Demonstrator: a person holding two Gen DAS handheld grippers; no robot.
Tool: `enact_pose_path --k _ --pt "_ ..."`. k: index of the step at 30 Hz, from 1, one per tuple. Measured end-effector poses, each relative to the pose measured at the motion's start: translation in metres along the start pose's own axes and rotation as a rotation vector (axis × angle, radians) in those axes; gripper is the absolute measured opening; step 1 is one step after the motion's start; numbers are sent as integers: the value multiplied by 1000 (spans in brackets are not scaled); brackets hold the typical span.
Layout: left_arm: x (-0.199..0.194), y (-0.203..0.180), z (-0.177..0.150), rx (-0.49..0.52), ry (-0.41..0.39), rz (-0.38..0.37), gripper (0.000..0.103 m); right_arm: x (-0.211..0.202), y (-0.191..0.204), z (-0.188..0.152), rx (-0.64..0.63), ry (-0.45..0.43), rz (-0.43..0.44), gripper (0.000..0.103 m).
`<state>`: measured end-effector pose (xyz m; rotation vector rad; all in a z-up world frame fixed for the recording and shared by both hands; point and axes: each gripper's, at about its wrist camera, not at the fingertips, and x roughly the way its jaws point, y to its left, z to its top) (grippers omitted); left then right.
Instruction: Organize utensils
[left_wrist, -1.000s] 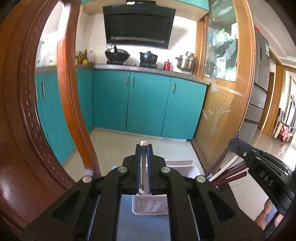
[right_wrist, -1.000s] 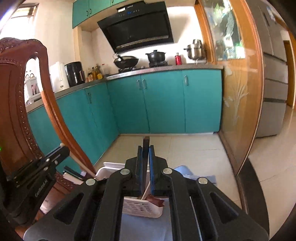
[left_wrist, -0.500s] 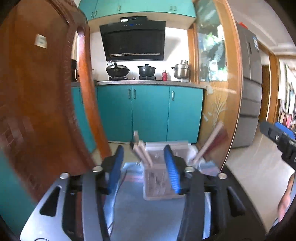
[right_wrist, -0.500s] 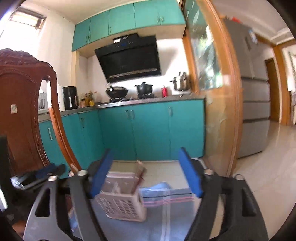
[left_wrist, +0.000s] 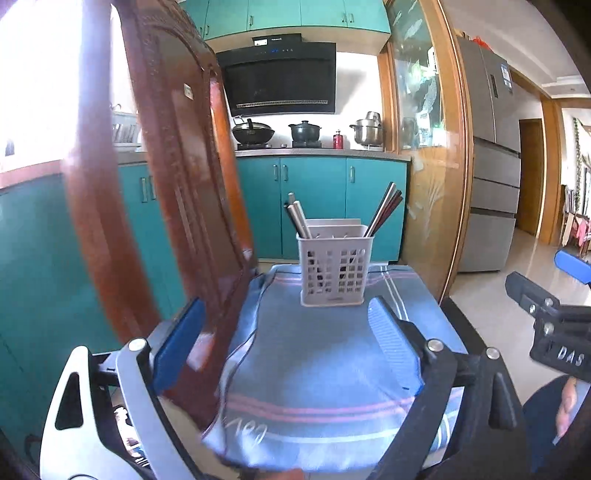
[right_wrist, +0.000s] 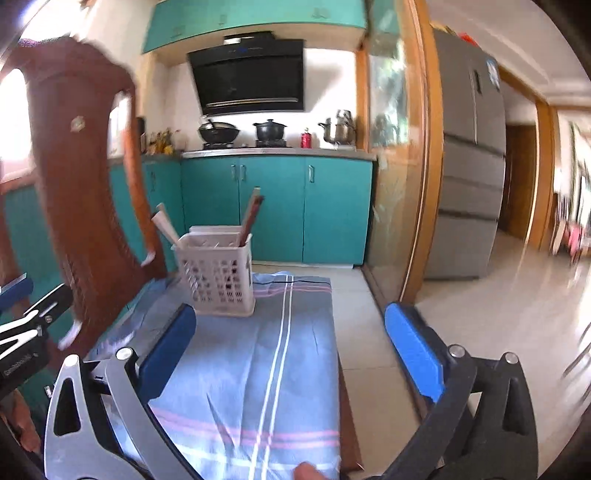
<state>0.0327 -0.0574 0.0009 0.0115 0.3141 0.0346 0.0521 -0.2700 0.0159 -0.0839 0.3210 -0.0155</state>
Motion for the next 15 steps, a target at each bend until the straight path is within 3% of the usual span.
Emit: enact_pose_path --k 4,15 --pt "-27 5 1 -9 -23 14 99 -29 14 -11 -59 -22 4 100" --pt "-64 6 10 10 -63 18 99 -65 25 -10 -93 -49 -33 100"
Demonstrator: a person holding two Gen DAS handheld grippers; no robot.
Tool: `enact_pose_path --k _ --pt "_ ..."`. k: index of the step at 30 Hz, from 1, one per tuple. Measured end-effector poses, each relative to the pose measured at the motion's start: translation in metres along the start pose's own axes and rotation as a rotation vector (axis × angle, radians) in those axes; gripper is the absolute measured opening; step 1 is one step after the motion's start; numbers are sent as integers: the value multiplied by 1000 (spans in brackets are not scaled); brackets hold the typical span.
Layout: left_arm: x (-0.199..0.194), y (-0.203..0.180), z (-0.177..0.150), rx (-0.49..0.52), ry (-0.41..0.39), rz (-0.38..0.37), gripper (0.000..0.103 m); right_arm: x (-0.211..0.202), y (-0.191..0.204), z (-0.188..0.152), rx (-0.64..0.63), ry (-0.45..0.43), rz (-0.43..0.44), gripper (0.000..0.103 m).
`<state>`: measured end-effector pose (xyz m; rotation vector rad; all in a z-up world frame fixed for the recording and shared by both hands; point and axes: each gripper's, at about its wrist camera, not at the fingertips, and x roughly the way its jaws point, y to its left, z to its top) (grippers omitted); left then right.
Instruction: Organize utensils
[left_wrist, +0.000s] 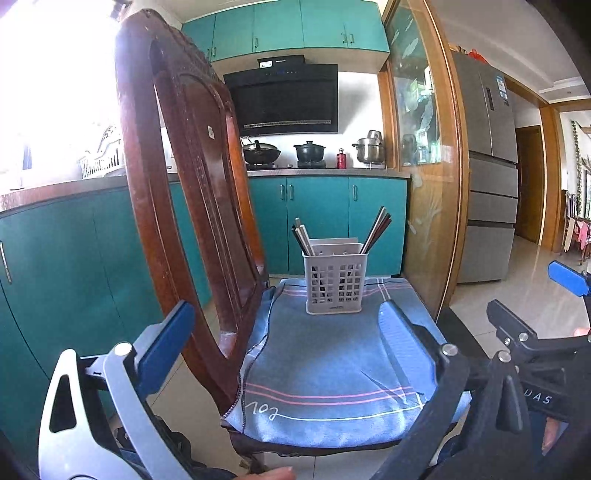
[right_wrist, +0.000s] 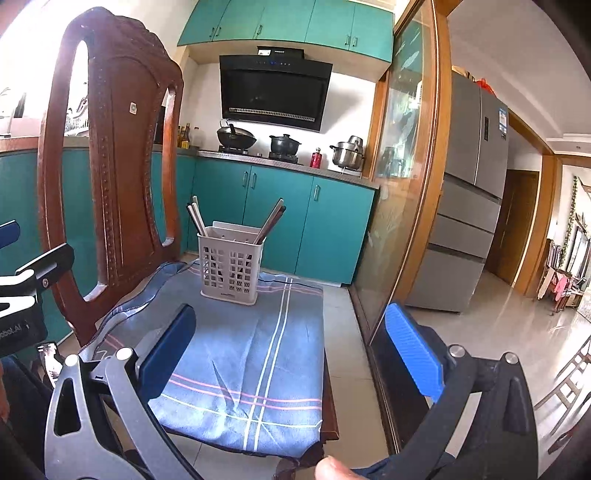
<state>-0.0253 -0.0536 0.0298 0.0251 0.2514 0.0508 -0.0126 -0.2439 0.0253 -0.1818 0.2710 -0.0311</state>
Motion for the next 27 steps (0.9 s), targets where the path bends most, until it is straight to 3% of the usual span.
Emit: enact_pose_path --k 27 --pt "1 -5 -3 10 27 -37 99 -2 -4 -7 33 23 7 100"
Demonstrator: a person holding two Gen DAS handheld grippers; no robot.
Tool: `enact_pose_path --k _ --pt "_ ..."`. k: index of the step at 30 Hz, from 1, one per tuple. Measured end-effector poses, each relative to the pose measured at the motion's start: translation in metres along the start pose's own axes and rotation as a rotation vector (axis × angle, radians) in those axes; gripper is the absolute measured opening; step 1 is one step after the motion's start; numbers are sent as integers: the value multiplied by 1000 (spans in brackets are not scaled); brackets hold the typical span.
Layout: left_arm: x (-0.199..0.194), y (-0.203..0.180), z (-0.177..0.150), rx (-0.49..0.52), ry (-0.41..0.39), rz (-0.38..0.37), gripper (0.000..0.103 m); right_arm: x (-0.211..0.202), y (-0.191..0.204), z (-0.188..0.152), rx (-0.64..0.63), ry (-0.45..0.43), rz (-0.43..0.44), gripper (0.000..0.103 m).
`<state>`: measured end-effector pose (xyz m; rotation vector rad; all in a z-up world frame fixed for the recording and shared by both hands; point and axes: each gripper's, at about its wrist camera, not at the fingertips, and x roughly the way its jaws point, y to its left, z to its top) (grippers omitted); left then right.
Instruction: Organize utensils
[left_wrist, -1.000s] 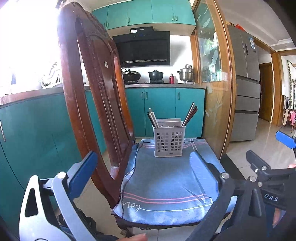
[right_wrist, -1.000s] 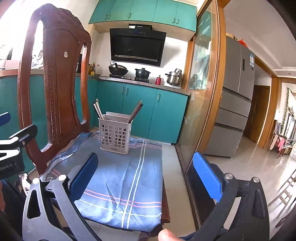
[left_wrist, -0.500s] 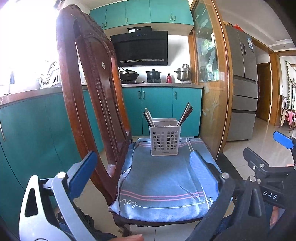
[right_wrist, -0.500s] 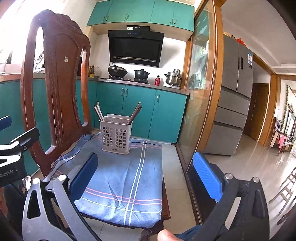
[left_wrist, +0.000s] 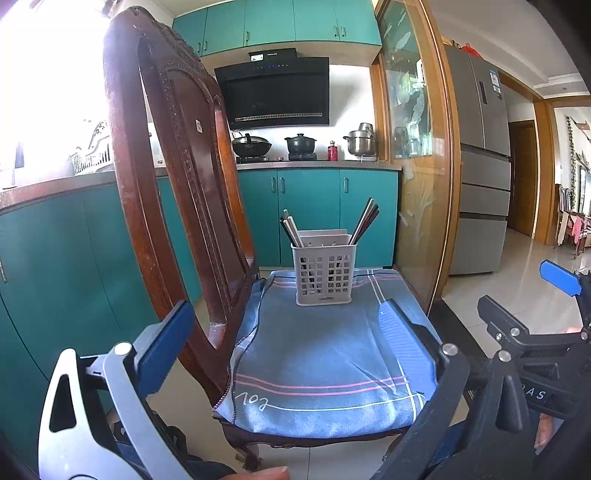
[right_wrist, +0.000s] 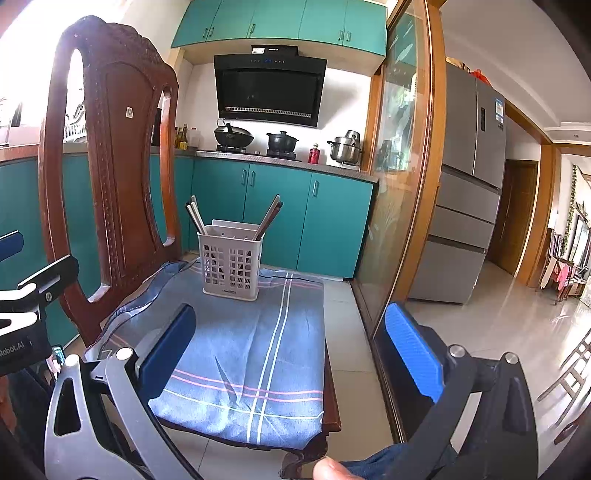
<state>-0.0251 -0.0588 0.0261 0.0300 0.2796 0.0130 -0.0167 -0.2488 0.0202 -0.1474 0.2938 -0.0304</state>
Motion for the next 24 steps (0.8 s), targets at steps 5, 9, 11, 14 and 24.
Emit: enact_pose_path --k 5,9,11,14,24 --pt "-2 -1 0 -5 0 -25 99 1 0 -1 -2 1 3 100" --pt "-3 -2 0 -1 -1 -21 99 2 0 -1 -1 1 4 100" --pt "-3 -2 0 0 0 -19 99 2 0 -1 0 2 6 100" --pt "-2 -1 1 2 -2 -18 99 2 0 -1 -1 1 4 100" --pt "1 -6 -1 6 9 -15 100 4 1 -2 -3 2 10 100"
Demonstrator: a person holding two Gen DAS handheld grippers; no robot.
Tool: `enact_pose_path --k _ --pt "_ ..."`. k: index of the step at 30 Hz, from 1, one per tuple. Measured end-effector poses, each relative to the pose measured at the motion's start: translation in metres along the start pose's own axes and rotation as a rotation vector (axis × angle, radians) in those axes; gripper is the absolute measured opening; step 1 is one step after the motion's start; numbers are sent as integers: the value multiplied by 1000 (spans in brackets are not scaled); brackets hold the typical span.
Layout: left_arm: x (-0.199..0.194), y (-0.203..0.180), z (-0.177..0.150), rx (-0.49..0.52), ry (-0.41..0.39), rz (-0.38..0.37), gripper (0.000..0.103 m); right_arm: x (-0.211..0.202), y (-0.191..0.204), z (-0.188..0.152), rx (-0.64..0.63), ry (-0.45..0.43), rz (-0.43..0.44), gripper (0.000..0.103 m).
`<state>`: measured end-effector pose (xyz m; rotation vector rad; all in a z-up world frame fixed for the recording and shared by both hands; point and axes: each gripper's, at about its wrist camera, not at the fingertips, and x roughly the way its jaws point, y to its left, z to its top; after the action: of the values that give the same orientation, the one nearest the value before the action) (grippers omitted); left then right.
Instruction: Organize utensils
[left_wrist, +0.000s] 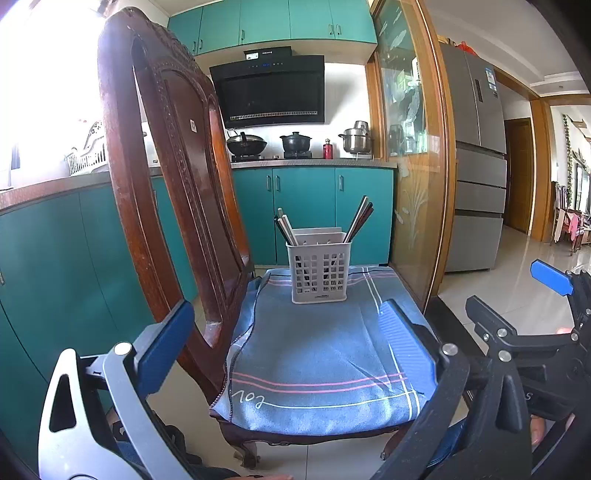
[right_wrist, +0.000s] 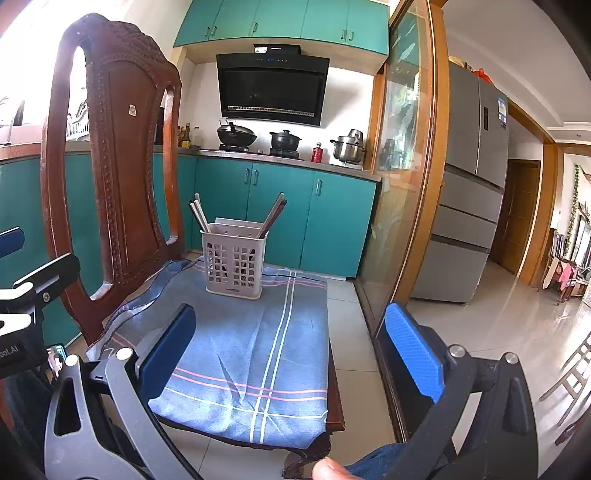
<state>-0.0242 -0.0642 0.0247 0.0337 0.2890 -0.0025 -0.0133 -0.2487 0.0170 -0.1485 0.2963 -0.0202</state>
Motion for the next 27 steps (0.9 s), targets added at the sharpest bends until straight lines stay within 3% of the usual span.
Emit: enact_pose_path --k 27 --pt "15 -4 -4 10 44 -21 100 15 -3 -4 2 30 8 100"
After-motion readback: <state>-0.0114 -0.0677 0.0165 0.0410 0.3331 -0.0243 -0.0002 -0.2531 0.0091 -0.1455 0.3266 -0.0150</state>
